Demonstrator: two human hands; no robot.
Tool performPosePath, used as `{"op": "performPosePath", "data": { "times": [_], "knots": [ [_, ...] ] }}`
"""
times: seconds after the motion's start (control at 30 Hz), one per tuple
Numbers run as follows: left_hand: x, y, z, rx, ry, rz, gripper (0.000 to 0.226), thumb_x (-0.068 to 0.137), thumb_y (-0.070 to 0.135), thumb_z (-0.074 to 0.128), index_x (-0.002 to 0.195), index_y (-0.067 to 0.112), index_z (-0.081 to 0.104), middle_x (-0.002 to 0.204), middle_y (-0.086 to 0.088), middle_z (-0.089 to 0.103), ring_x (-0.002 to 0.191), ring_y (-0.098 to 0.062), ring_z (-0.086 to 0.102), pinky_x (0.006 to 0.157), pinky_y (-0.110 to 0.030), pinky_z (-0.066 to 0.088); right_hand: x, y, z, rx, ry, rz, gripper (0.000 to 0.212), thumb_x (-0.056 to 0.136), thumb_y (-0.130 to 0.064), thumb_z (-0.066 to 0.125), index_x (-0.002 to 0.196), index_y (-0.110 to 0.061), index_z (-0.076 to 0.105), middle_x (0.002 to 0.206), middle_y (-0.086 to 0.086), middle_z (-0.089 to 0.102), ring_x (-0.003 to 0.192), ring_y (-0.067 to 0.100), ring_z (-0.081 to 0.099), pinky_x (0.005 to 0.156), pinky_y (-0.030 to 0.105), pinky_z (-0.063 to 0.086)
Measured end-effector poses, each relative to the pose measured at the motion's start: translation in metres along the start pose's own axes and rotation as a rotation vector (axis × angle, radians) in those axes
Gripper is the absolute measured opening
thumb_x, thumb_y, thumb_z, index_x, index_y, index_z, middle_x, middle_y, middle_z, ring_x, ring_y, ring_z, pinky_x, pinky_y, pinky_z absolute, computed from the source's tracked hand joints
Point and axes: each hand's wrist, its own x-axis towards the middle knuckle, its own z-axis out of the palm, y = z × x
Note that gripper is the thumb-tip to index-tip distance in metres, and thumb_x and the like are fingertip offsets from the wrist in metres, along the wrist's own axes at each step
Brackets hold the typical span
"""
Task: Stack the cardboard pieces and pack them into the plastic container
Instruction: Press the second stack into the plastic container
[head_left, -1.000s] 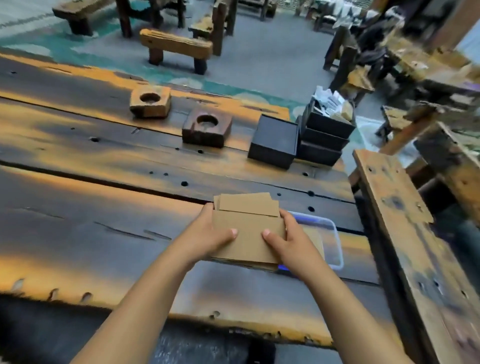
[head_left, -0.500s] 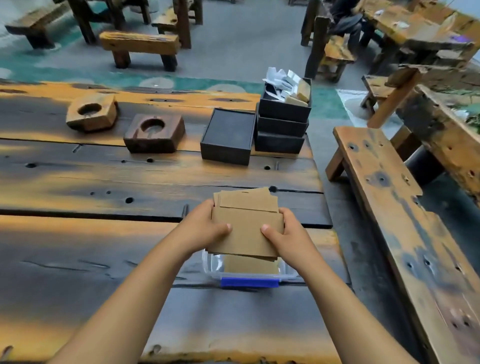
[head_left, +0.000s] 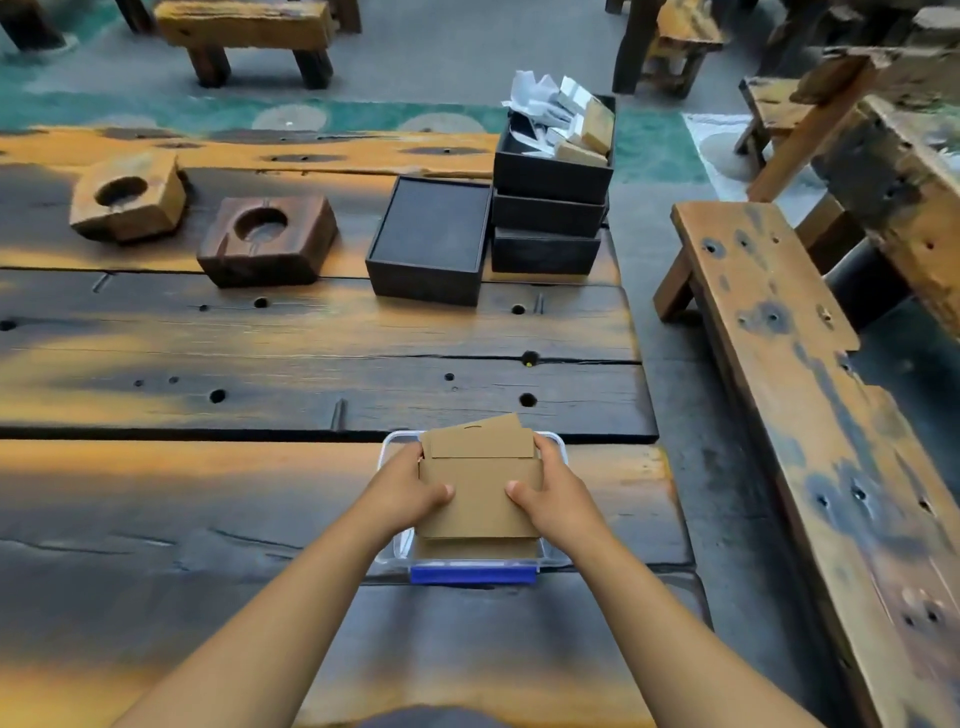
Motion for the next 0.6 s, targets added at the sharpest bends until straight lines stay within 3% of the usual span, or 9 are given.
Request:
{"op": "performPosePath", "data": {
  "times": [0.2, 0.4, 0.5, 0.6],
  "knots": [
    [0.022, -0.014, 0.017, 0.077, -0.056, -0.054, 0.040, 0.080, 0.017, 0.070, 0.118, 0.018, 0.057, 0.115, -0.005, 0.067, 0.100, -0.022, 0.065, 0.092, -0.036, 0.054, 0.016, 0.015, 0.008, -0.130, -0.018, 0.067, 0.061, 0.085, -0.027, 0.064, 0.140, -0.029, 0.037, 0.126, 0.000, 0.065, 0.108, 0.024, 0.062, 0.080, 0.029, 0.045],
    [0.035, -0.024, 0.024, 0.234, -0.034, -0.052, 0.046, 0.078, 0.024, 0.071, 0.120, 0.012, 0.054, 0.120, -0.008, 0.059, 0.098, -0.022, 0.060, 0.082, -0.031, 0.052, 0.025, 0.022, 0.020, -0.263, -0.047, 0.082, 0.061, 0.082, -0.032, 0.068, 0.133, -0.023, 0.036, 0.125, 0.006, 0.057, 0.107, 0.026, 0.060, 0.080, 0.031, 0.045],
    [0.039, -0.026, 0.023, 0.293, 0.000, -0.022, 0.049, 0.077, 0.026, 0.073, 0.120, 0.012, 0.052, 0.129, -0.010, 0.049, 0.104, -0.025, 0.058, 0.087, -0.032, 0.050, 0.030, 0.023, 0.022, -0.328, -0.051, 0.064, 0.055, 0.083, -0.032, 0.069, 0.127, -0.018, 0.039, 0.126, 0.006, 0.057, 0.109, 0.026, 0.059, 0.084, 0.034, 0.047],
    [0.043, -0.030, 0.022, 0.366, -0.025, -0.027, 0.053, 0.080, 0.028, 0.070, 0.127, 0.012, 0.050, 0.135, -0.011, 0.044, 0.110, -0.027, 0.056, 0.091, -0.029, 0.045, 0.033, 0.024, 0.022, -0.353, -0.066, 0.035, 0.065, 0.083, -0.031, 0.069, 0.137, -0.019, 0.035, 0.132, 0.005, 0.055, 0.115, 0.026, 0.057, 0.091, 0.038, 0.049]
  ]
}}
